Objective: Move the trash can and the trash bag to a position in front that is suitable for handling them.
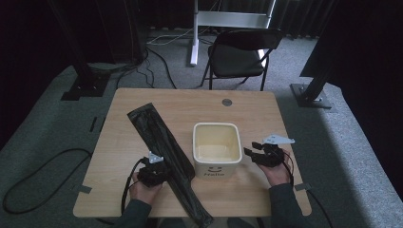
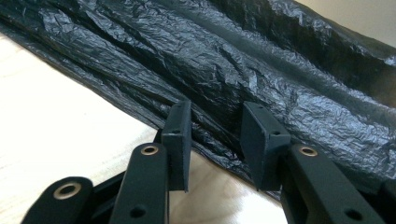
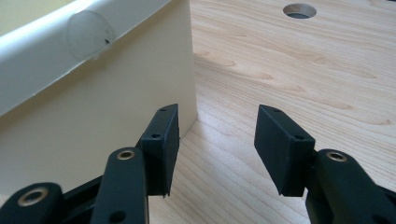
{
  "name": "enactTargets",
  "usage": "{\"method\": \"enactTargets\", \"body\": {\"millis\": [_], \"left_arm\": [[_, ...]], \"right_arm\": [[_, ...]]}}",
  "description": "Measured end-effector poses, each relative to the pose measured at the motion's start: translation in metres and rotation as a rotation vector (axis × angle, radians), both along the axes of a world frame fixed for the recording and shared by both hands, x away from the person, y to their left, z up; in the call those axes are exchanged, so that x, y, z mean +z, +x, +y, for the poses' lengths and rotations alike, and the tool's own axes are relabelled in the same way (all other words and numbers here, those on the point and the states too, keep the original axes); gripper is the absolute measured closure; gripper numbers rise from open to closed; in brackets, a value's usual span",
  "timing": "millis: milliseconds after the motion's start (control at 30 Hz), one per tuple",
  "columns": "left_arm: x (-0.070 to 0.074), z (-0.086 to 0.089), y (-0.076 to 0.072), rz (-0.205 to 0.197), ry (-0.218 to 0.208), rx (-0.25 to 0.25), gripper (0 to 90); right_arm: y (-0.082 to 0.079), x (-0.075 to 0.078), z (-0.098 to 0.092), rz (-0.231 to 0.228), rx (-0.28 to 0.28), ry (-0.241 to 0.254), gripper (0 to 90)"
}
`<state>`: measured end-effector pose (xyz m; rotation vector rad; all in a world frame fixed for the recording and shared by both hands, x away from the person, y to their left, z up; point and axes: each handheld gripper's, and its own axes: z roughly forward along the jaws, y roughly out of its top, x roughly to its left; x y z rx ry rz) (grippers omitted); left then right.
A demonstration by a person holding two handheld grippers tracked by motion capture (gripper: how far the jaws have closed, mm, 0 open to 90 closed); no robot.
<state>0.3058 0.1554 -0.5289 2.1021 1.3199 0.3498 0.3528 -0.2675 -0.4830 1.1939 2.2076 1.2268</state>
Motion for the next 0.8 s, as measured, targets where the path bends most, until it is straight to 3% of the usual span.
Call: {"method": "enactTargets", "body": {"millis": [367, 533, 800], "left_arm": [[0.000, -0.001, -0.002, -0.018, 0.037, 0.001, 61.9], [0.006, 0.003, -0.004, -0.055, 0.018, 0.017, 60.4], [0.010, 0.009, -0.003, -0.076, -0.003, 0.042, 59.4]], "right_arm": [[0.002, 0.001, 0.001, -0.001, 0.008, 0.001, 49.5], [0.002, 0.004, -0.002, -0.008, 0.004, 0.011, 49.5], [0.001, 0.006, 0.000, -0.008, 0.009, 0.005, 49.8]]}}
